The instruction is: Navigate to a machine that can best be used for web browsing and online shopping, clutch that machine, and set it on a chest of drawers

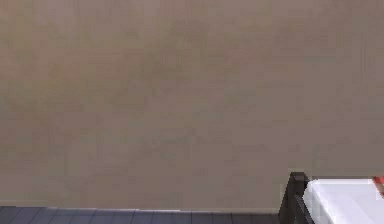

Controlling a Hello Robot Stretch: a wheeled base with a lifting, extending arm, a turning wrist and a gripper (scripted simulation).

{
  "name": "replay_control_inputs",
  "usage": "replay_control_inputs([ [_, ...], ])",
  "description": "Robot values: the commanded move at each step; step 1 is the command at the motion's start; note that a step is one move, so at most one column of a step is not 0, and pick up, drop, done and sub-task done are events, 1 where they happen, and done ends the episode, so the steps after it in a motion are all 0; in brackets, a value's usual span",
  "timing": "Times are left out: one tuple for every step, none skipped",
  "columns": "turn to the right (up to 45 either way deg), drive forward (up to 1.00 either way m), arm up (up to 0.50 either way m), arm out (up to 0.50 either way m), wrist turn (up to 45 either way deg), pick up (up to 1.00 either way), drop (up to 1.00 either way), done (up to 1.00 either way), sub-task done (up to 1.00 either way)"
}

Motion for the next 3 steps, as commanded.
replay_control_inputs([
  [0.0,0.00,0.00,0.48,0.0,0.00,0.00,0.00,0.00],
  [0.0,0.00,0.00,0.00,45.0,0.00,0.00,0.00,0.00],
  [0.0,0.00,0.00,0.00,45.0,0.00,0.00,0.00,0.00],
])
